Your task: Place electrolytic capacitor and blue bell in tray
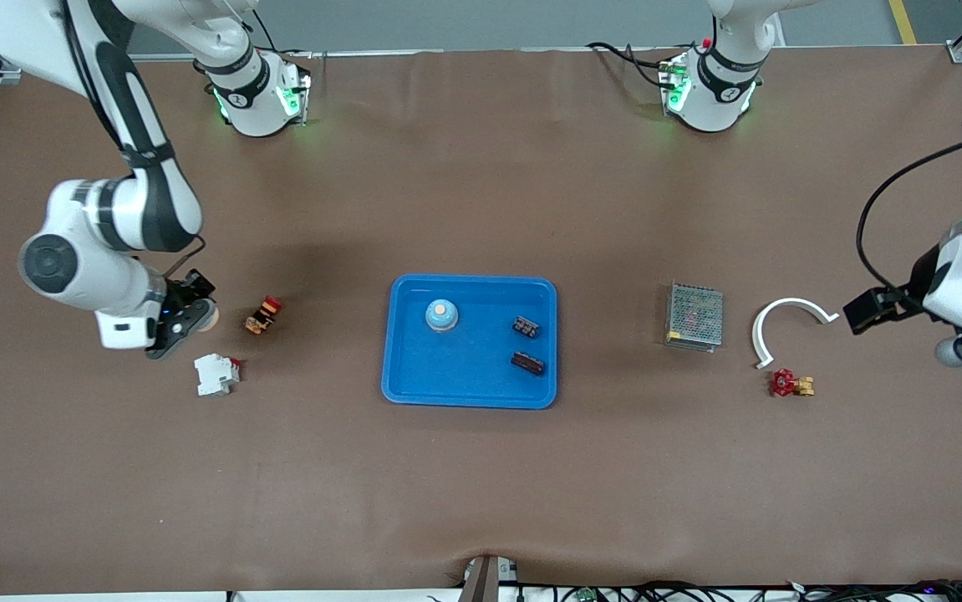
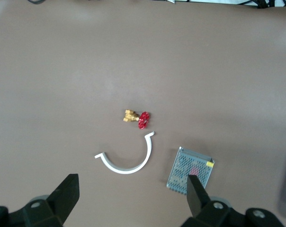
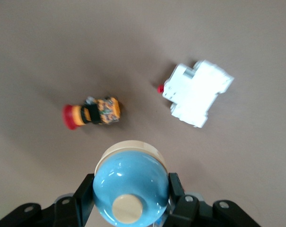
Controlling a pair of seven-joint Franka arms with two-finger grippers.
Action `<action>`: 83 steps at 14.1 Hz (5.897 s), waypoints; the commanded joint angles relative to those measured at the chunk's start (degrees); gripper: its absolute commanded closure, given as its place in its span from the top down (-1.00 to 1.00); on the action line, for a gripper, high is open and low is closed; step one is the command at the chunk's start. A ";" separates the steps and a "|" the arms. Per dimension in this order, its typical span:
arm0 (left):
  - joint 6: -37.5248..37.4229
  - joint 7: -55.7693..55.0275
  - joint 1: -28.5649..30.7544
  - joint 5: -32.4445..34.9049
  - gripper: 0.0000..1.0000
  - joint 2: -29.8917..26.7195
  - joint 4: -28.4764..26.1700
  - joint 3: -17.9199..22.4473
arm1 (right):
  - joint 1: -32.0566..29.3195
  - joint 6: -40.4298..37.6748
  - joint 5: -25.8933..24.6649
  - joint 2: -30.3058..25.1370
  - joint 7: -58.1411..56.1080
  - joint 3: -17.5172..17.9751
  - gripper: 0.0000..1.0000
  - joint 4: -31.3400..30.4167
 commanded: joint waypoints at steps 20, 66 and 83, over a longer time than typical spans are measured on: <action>-5.51 3.39 -13.70 -9.54 1.00 -16.89 -12.62 14.88 | 31.71 13.98 12.60 24.41 69.95 -0.08 -0.26 24.93; -5.52 0.49 -13.97 -13.59 1.00 -14.43 -11.12 11.54 | 25.05 -23.97 1.79 -24.33 59.16 -1.83 1.00 7.01; -8.86 1.19 -13.70 -13.41 1.00 -15.49 -11.30 11.97 | -7.05 -19.58 1.09 -13.20 33.39 -1.83 1.00 22.29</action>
